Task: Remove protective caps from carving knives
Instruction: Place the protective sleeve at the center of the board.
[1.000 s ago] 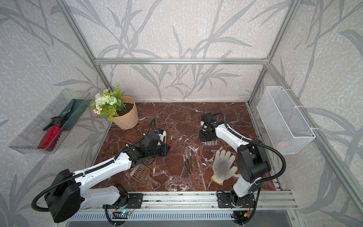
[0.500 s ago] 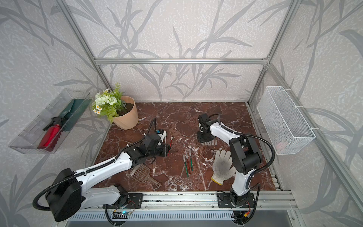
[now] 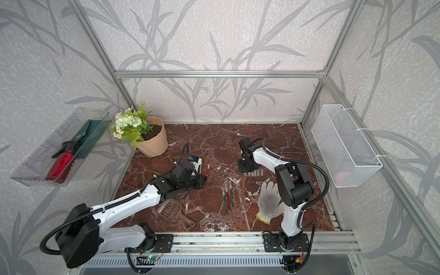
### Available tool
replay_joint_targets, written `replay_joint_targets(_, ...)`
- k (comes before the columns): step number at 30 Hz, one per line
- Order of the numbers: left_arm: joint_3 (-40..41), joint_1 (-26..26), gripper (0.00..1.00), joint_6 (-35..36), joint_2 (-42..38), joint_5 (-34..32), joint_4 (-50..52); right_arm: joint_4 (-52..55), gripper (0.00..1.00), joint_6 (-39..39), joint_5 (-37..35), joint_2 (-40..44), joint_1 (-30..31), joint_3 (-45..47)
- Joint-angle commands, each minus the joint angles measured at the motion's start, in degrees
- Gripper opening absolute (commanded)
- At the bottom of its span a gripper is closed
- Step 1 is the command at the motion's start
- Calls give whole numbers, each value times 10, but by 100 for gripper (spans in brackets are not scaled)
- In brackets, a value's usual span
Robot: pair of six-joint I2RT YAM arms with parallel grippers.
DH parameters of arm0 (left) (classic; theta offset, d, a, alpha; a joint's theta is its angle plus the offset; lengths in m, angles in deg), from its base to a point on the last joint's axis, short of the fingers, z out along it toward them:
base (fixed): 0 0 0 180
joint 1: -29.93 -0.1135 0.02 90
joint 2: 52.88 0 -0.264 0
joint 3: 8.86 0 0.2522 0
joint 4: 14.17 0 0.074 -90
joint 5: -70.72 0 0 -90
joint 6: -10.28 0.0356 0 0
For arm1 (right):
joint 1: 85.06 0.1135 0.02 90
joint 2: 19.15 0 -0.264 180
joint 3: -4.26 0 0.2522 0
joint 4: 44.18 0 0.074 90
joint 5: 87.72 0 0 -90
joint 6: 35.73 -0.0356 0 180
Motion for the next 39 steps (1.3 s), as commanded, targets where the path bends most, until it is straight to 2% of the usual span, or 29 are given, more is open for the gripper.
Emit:
replay_joint_targets(1,9,-2,6,-1,3,1,-6,7,13,-6,-12,-8,2,-15)
replay_joint_targets(39,-8,-2,6,2,12,4,4,9,16,-28,-21,-42,1,-25)
